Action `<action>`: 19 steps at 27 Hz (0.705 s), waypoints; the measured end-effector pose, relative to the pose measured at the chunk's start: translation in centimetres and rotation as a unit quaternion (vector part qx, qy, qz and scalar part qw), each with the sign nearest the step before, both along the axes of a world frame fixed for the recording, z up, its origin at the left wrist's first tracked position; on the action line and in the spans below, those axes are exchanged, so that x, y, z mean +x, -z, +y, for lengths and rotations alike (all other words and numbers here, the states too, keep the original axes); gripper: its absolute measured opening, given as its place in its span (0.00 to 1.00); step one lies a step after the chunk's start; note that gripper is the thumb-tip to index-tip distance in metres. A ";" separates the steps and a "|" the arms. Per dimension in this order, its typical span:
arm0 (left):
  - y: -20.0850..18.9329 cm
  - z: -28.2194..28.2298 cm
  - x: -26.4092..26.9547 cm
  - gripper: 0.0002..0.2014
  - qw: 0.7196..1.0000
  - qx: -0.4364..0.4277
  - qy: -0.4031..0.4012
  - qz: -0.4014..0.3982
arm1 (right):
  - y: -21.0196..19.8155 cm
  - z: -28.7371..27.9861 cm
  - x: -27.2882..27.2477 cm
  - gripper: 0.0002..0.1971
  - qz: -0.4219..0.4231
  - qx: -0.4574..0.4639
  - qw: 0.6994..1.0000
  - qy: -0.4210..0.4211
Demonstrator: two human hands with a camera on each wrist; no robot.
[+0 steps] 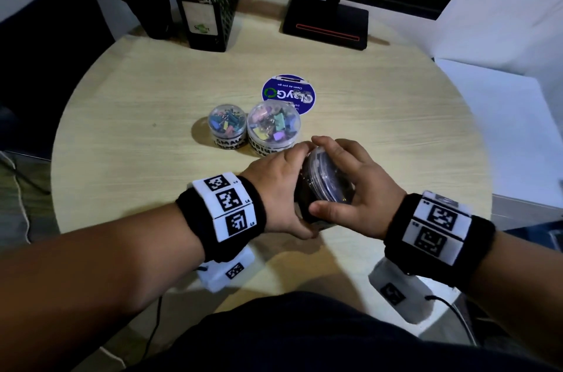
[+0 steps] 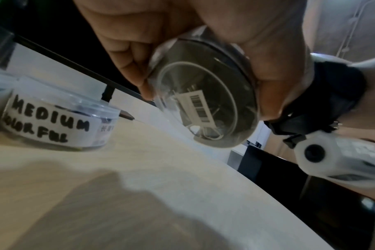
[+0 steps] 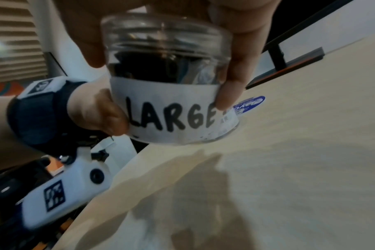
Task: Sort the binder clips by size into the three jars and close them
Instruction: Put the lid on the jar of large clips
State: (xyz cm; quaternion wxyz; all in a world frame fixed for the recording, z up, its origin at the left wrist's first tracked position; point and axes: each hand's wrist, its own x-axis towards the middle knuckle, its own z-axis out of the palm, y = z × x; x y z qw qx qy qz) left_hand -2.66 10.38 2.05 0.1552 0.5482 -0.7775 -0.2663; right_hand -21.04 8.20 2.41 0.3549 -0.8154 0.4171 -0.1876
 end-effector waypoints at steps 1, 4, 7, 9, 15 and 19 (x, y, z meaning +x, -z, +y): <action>0.0 -0.3 0.1 0.55 0.999 0.002 -0.007 0.031 | -0.1 -0.2 0.1 0.44 -0.017 -0.015 1.000 0.017; 0.4 -1.2 0.7 0.53 0.972 0.035 -0.040 0.229 | -0.2 -0.8 0.3 0.40 -0.138 0.035 0.984 0.109; 0.5 -1.7 0.8 0.46 0.932 0.085 -0.035 0.351 | -0.1 -1.0 0.5 0.40 -0.228 0.101 0.955 0.158; 0.5 -1.7 0.1 0.43 0.915 0.093 -0.031 0.391 | 0.0 -0.9 0.8 0.41 -0.233 0.099 0.955 0.154; 0.2 -1.2 -1.1 0.43 0.863 0.092 -0.082 0.491 | 0.4 -0.6 1.2 0.41 -0.244 0.071 0.959 0.126; 0.2 -2.0 -0.5 0.35 0.834 0.195 -0.104 0.505 | 0.2 0.0 1.1 0.42 -0.235 0.003 0.969 0.082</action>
